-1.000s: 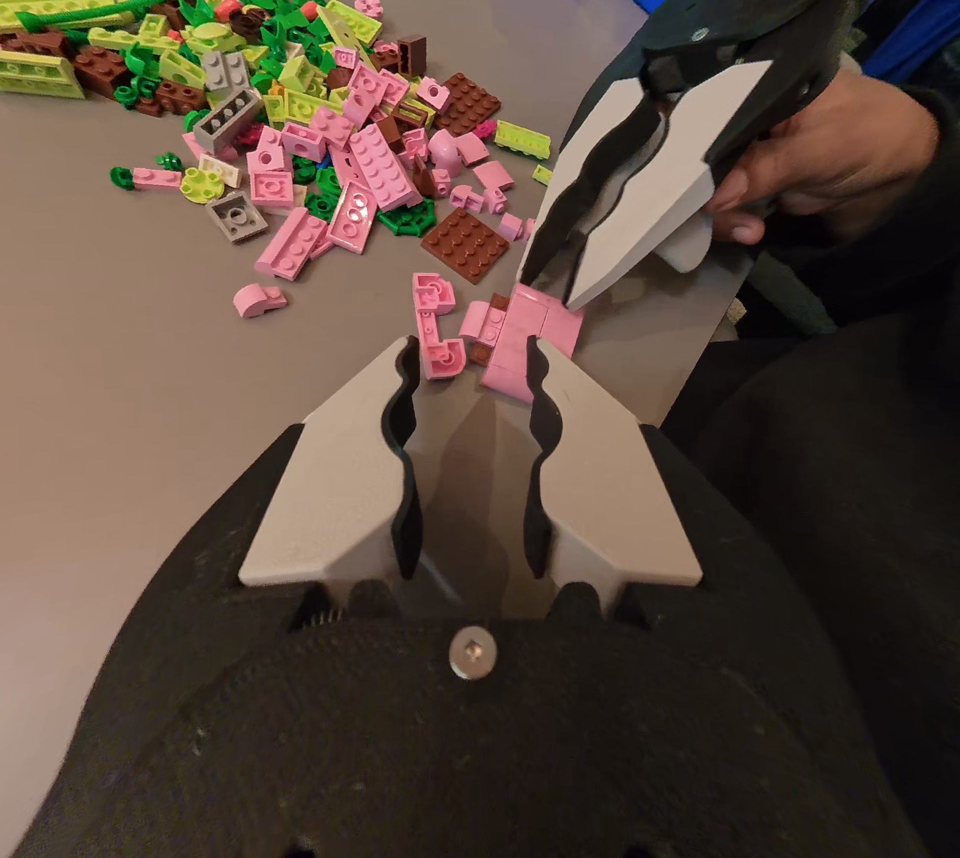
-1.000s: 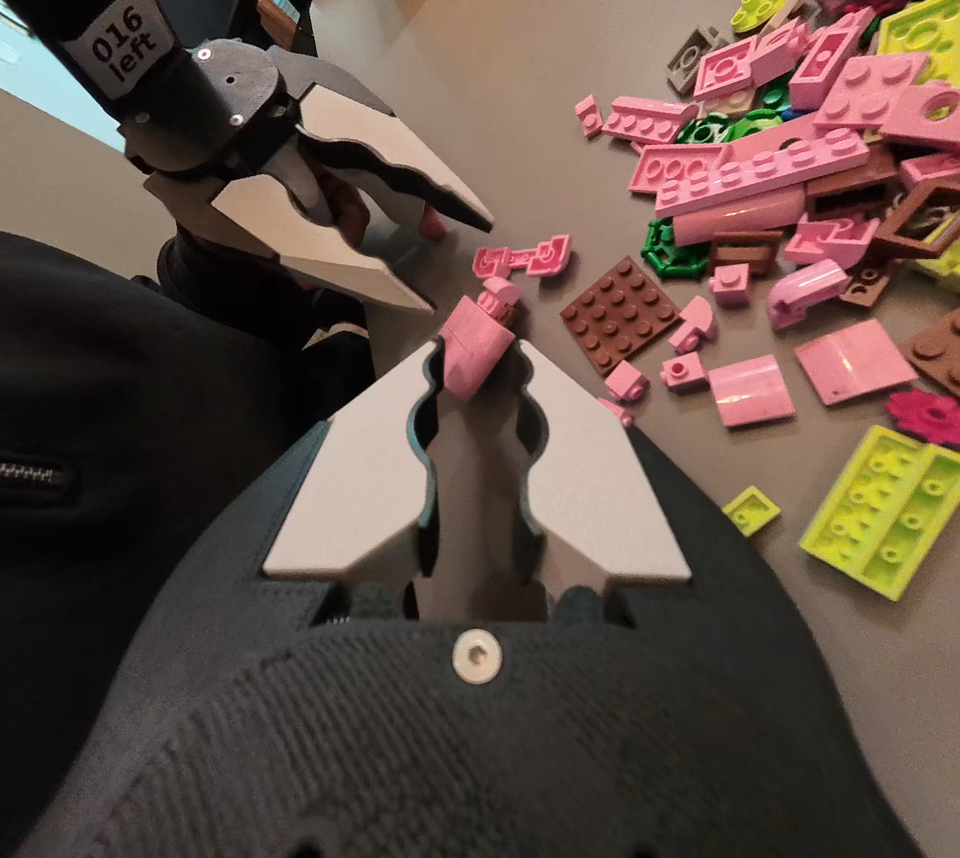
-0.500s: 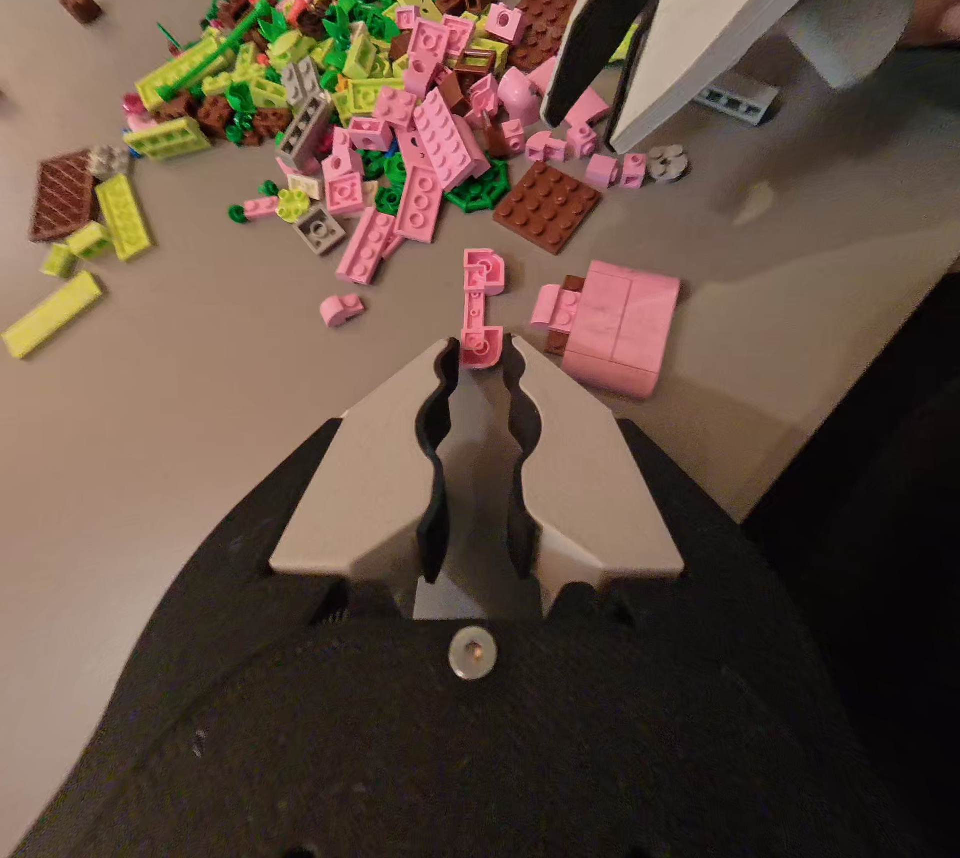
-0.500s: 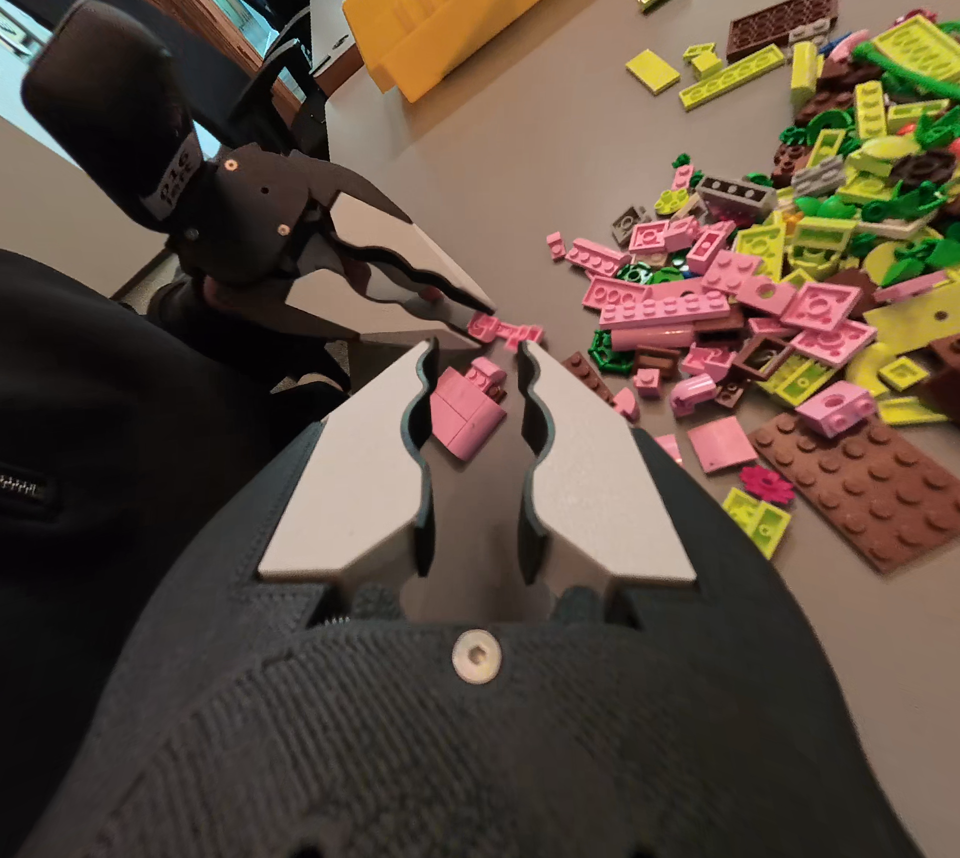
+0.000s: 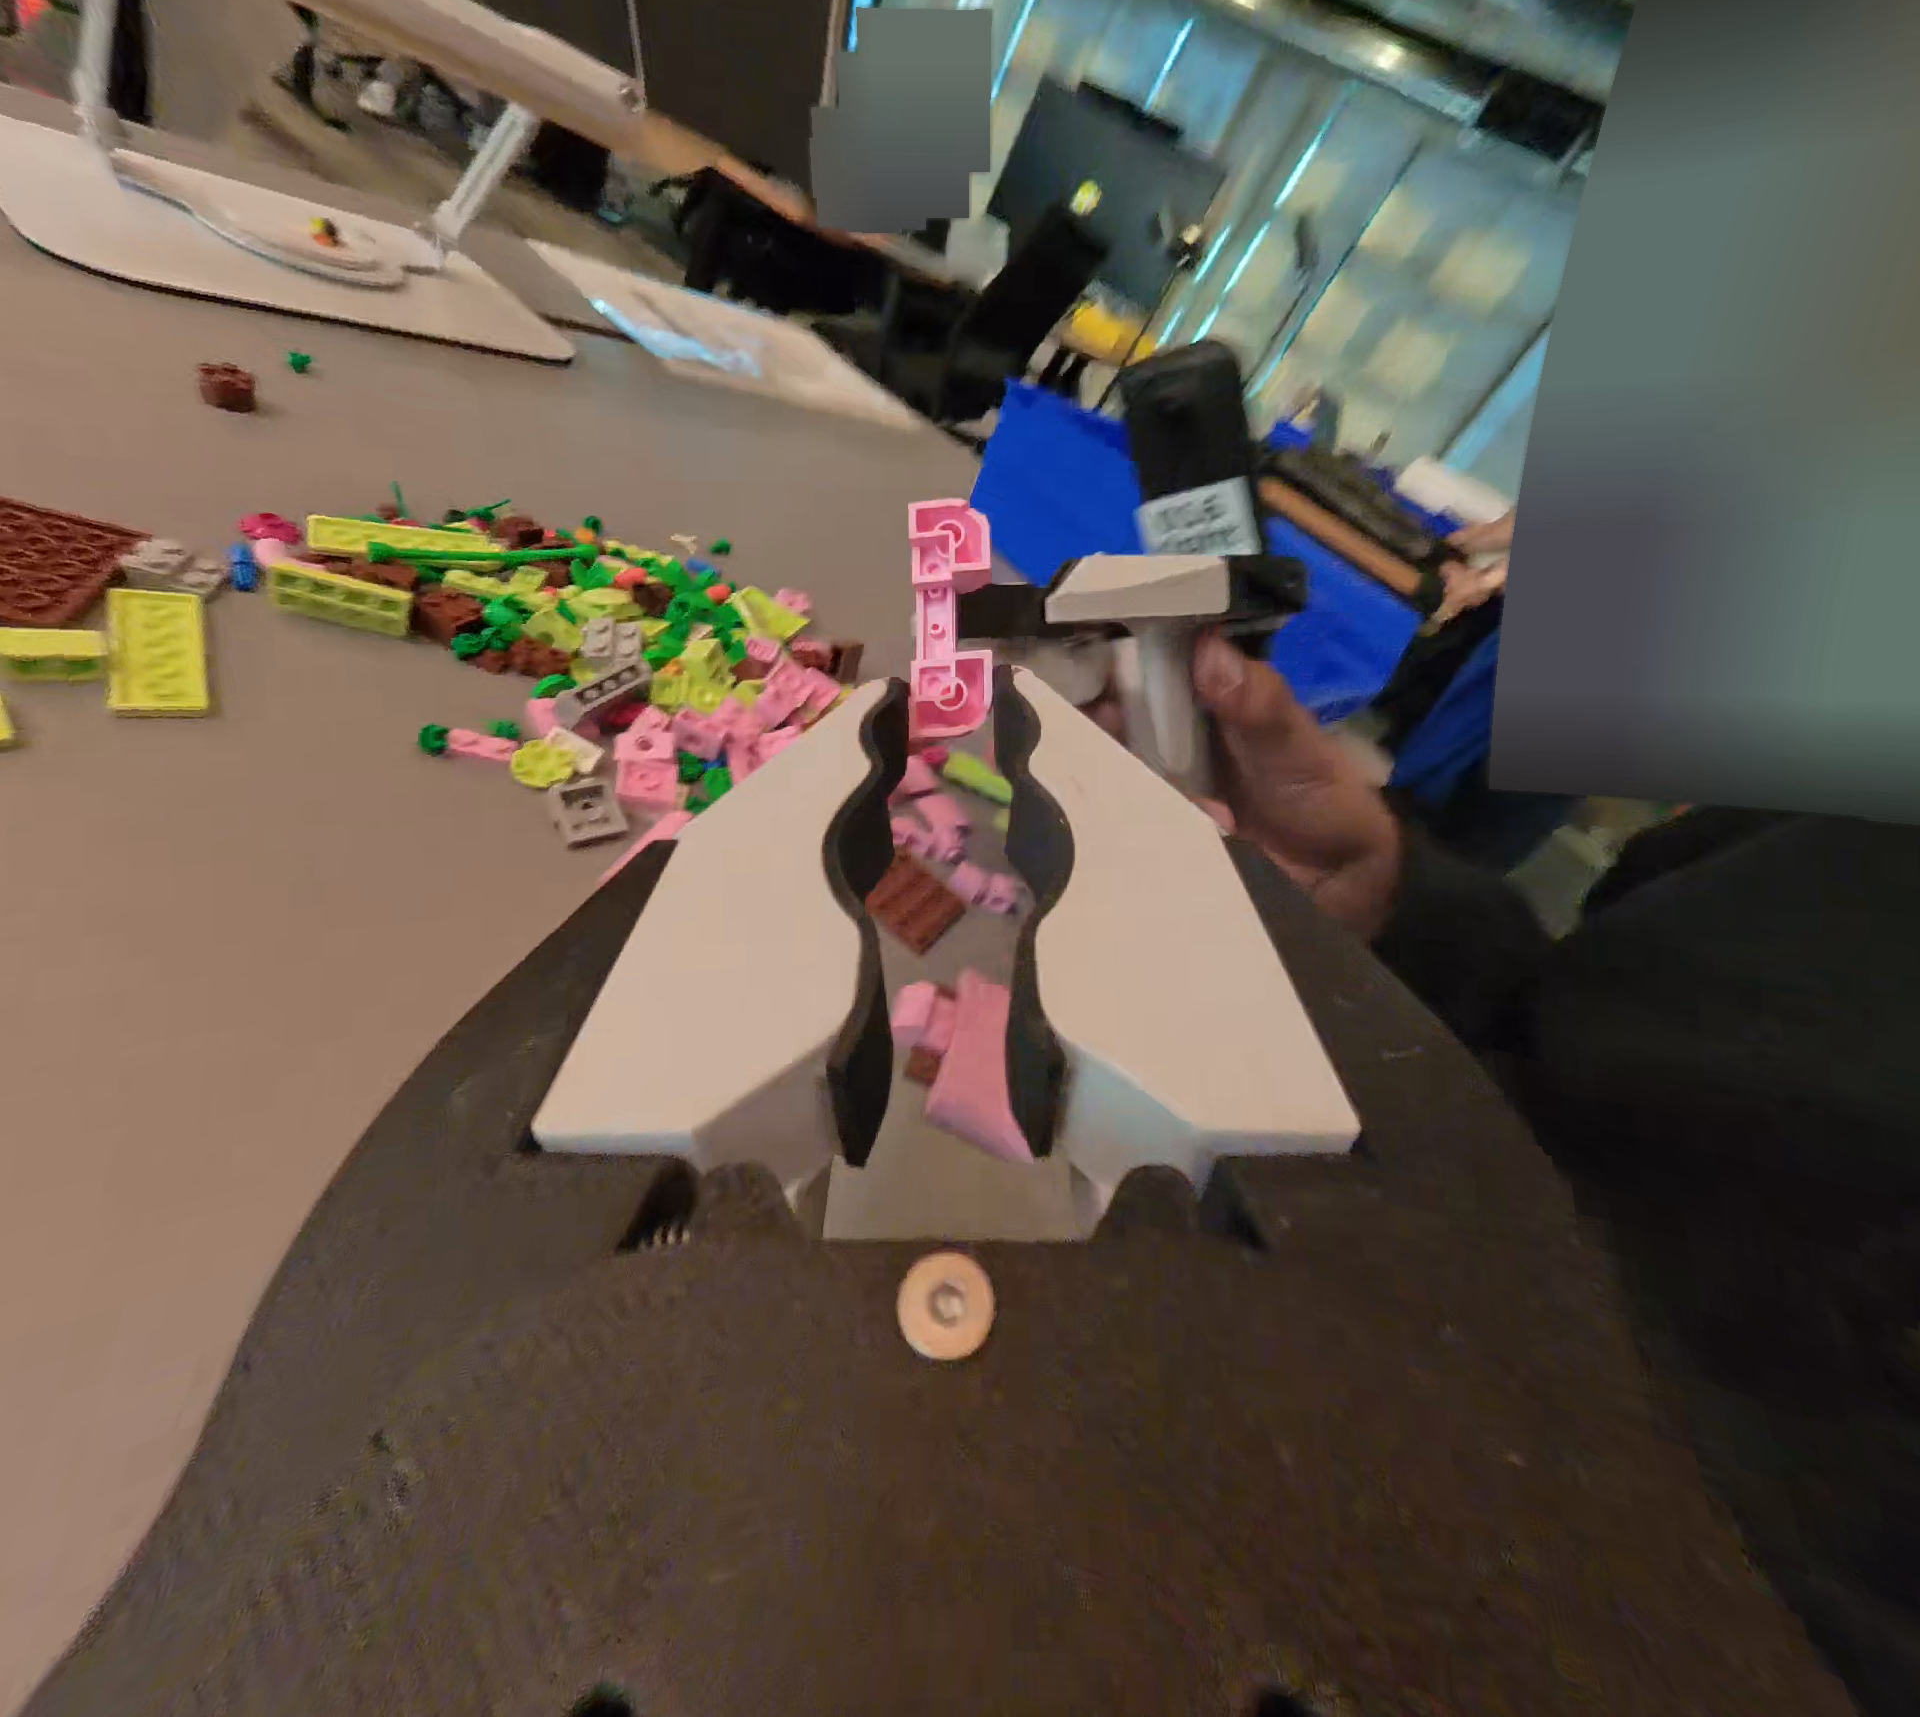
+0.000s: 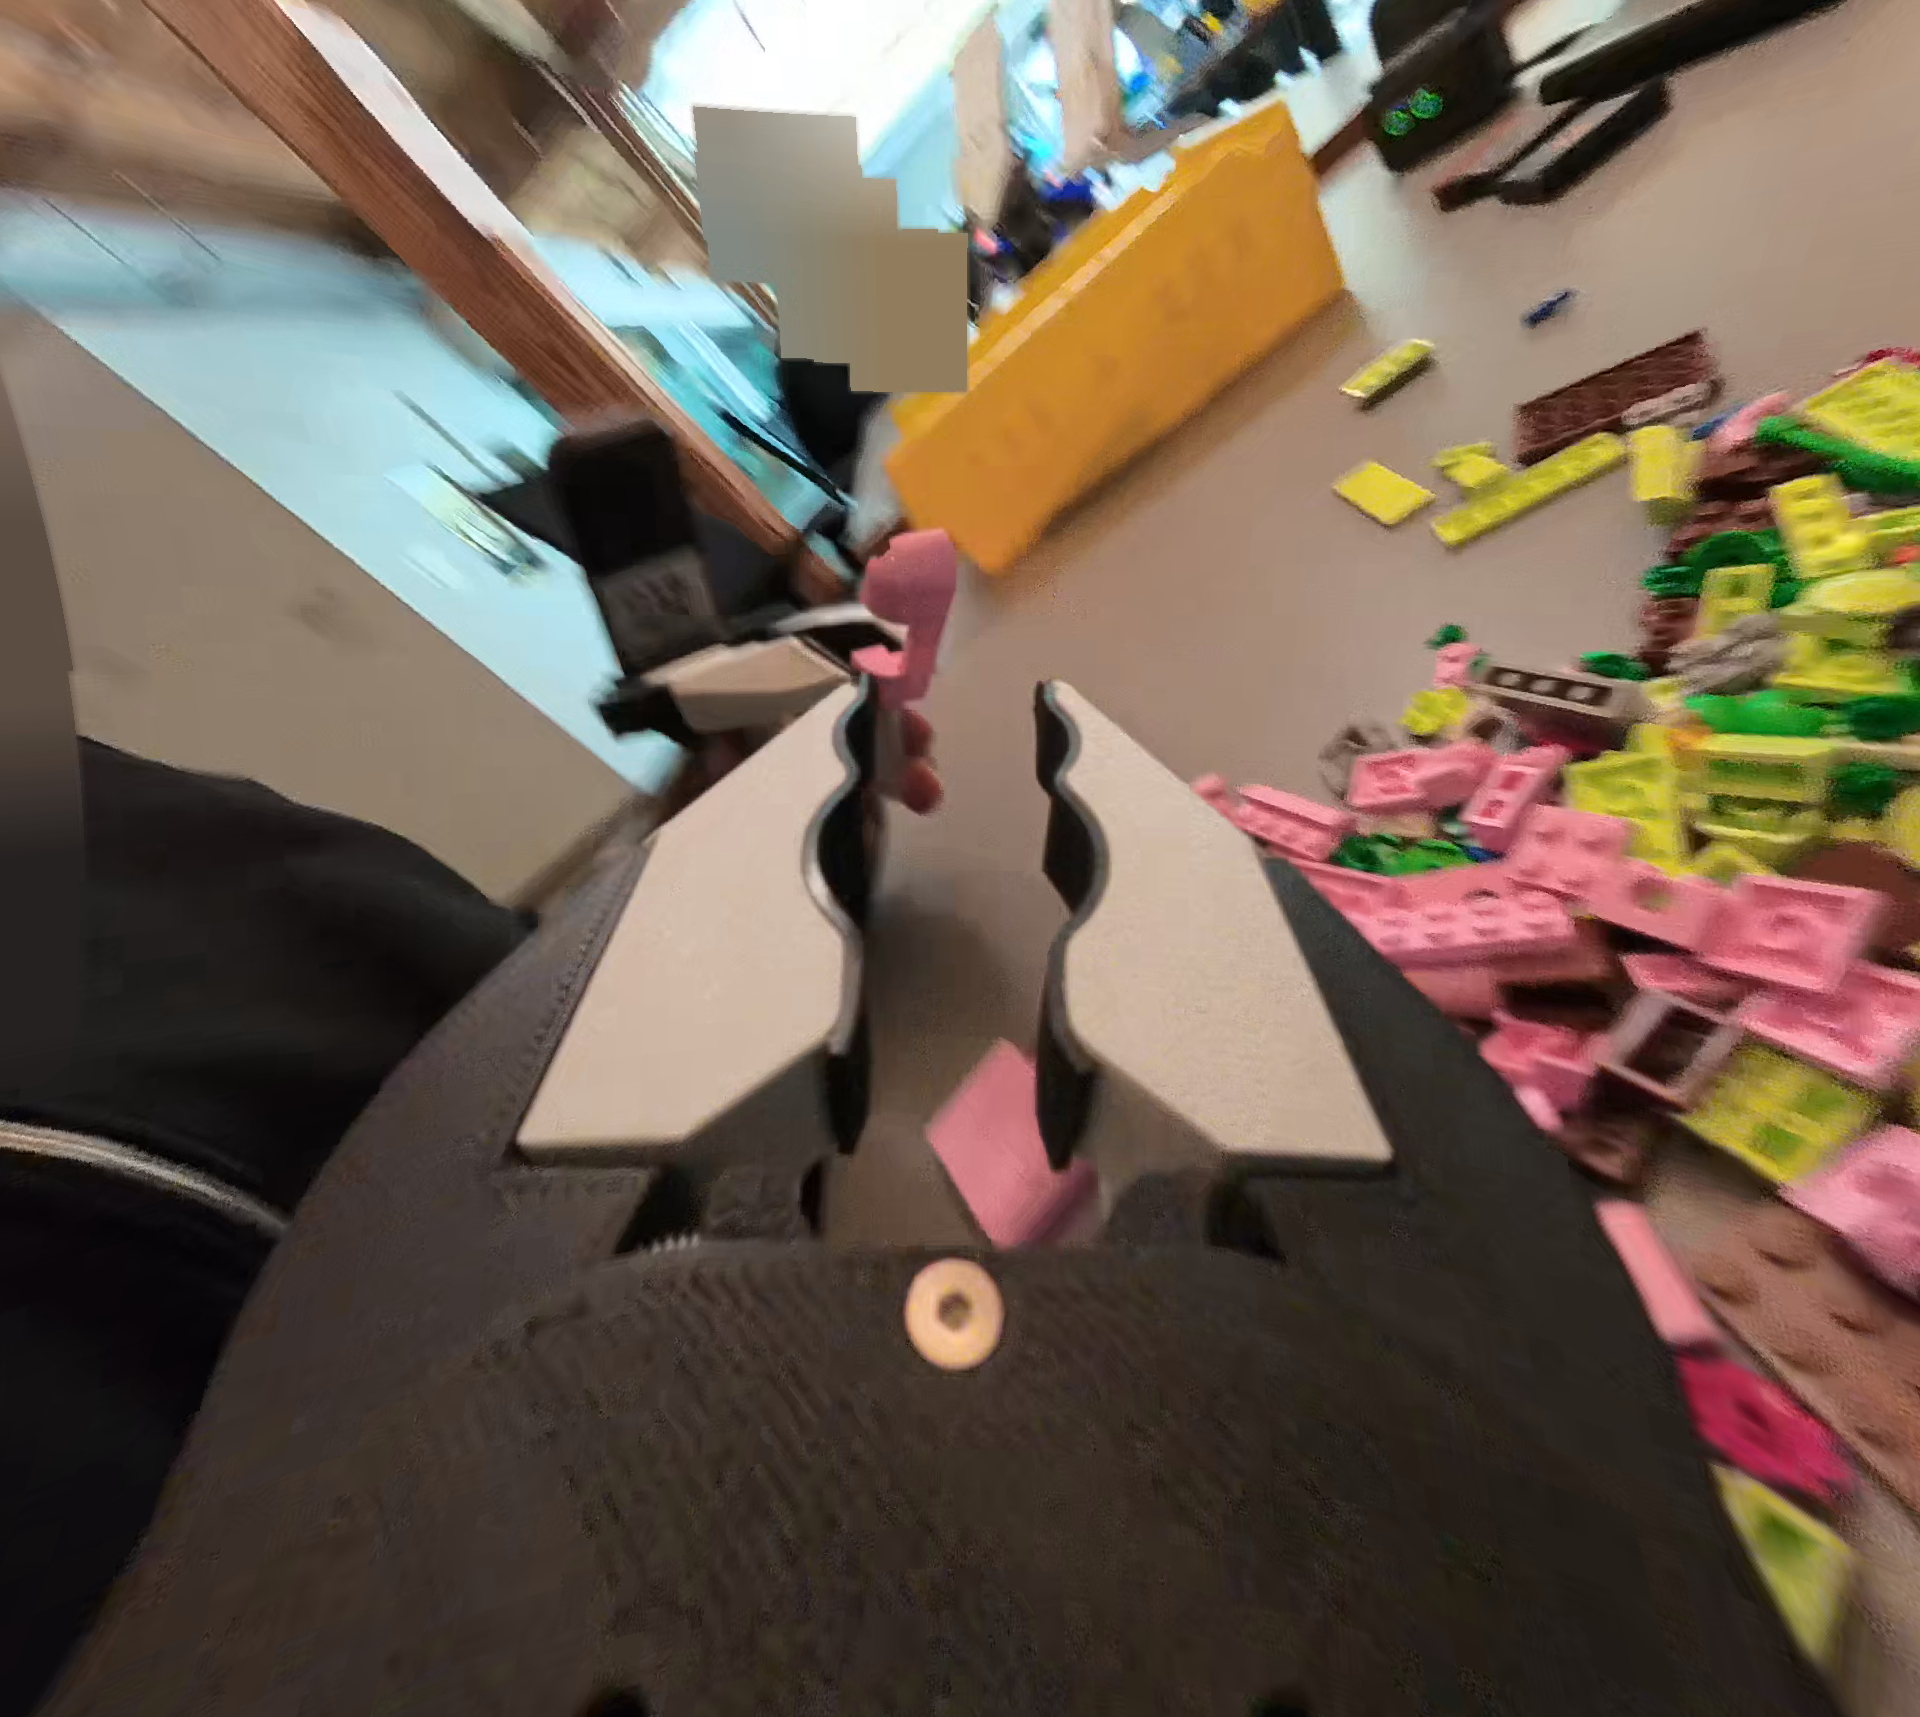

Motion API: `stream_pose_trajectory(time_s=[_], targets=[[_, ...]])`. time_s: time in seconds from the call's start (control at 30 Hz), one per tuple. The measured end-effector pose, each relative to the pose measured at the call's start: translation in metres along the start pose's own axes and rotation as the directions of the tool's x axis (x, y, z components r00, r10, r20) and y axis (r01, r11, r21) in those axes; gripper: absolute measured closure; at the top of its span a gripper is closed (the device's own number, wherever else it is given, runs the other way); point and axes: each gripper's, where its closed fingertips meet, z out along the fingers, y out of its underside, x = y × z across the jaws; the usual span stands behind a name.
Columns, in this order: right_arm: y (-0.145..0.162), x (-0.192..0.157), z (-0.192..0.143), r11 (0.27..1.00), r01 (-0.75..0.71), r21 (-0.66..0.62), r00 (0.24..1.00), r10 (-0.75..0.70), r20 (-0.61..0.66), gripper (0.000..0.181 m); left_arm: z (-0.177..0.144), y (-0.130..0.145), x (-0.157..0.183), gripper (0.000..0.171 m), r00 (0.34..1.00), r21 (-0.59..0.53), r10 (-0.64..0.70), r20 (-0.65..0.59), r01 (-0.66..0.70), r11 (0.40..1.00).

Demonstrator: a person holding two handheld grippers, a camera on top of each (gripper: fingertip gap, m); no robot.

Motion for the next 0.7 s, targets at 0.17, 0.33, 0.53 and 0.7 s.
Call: stream_pose_trajectory(time_s=[0.17,0.33,0.53,0.7], targets=[[-0.002,-0.015,0.008,0.987,-0.156,0.042,0.97,0.145,0.196,0.158,0.007,0.002,0.015,0.159,0.969,0.047,-0.185,-0.164,0.195,0.98],[0.002,-0.016,0.014,1.0,-0.004,0.006,0.995,0.004,0.096,0.177,0.012,0.008,0.017,0.159,0.946,0.027,-0.25,-0.206,0.261,0.965],[0.013,0.006,0.009,0.914,0.334,-0.229,0.905,-0.379,-0.194,0.177,0.006,0.004,0.0,0.135,0.995,0.031,-0.084,-0.045,0.085,0.996],[0.025,0.014,0.012,0.723,0.517,-0.458,0.682,-0.671,-0.29,0.177,0.014,0.014,0.001,0.149,0.999,-0.035,0.038,0.02,-0.038,0.999]])
